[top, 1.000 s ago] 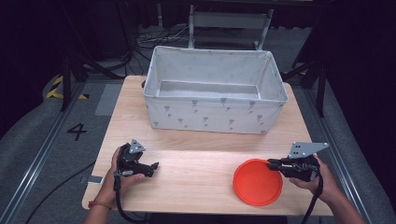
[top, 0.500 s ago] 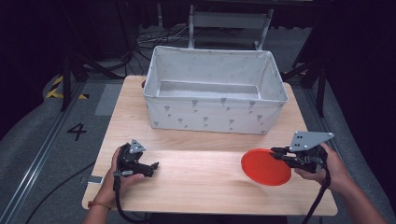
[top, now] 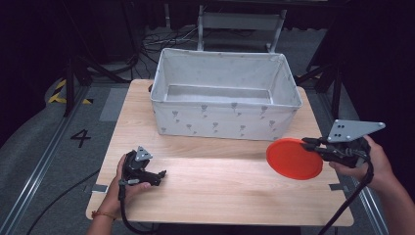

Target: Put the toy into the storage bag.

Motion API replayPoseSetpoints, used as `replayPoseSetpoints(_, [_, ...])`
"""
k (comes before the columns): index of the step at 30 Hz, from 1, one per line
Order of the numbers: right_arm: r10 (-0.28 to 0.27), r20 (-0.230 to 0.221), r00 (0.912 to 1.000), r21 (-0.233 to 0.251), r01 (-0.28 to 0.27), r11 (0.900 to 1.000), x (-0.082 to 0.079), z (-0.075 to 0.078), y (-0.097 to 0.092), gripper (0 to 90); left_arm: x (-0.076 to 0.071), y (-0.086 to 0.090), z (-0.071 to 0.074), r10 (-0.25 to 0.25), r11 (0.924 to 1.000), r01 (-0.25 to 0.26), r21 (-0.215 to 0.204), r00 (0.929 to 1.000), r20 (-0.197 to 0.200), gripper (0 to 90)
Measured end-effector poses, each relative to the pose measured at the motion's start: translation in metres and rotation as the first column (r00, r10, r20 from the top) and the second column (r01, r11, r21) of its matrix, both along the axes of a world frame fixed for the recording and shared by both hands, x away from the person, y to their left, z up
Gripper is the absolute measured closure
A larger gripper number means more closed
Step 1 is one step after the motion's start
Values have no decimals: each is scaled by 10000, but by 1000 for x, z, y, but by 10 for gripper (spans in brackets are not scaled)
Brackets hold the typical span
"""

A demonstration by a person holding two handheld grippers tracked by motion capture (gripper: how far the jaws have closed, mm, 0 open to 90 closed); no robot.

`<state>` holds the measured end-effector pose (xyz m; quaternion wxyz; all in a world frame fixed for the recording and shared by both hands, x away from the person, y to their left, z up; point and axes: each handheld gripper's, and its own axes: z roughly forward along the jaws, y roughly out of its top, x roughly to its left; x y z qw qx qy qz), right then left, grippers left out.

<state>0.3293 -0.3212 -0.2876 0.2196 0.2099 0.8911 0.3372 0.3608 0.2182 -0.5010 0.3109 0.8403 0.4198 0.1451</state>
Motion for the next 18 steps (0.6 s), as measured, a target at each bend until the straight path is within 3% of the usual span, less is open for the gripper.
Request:
replayPoseSetpoints(7, [-125, 507, 9986, 146, 117, 9998, 7, 29, -2, 819, 0, 0, 0, -32, 10000, 32, -36, 10000, 6, 7])
replayPoseSetpoints(18, [153, 817, 9965, 98, -161, 9998, 26, 64, 12, 820, 0, 0, 0, -22, 10000, 22, -29, 10000, 12, 8])
